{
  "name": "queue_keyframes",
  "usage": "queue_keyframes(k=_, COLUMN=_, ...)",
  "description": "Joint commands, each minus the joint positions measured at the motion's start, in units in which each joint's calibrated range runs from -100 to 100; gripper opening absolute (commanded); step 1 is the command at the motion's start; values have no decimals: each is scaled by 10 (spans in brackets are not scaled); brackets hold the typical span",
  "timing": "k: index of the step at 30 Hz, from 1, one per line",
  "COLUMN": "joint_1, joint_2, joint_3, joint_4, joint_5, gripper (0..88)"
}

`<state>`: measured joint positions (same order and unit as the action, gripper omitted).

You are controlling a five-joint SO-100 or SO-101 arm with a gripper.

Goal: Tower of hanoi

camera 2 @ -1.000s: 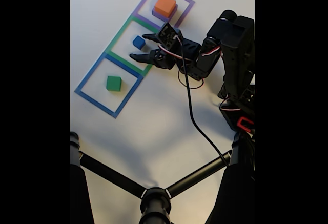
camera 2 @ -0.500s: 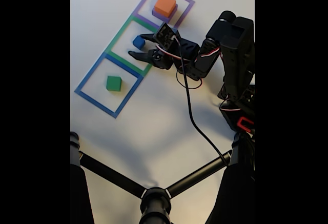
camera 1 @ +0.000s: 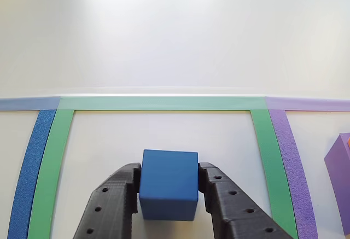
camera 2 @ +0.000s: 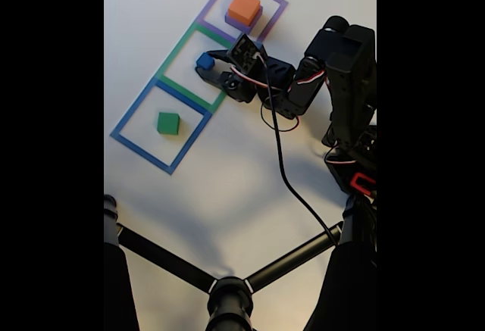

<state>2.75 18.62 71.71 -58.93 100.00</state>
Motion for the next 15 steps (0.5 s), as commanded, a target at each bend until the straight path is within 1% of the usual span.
queue_keyframes(k=1, joint_1=-6, joint_2=-12, joint_3=-4, joint_4=4, joint_5=0, gripper=56)
queue_keyframes(k=9, joint_1=-1, joint_2=-28, joint_3=-2, joint_4=28, joint_5=0, gripper=34)
queue_keyframes(k=12, joint_1=-7, joint_2=-56, joint_3=5, joint_4=52, joint_5=0, gripper=33)
queue_keyframes(k=15, joint_1=-19, joint_2=-120, joint_3=20, joint_4=99, joint_5=0, gripper=33)
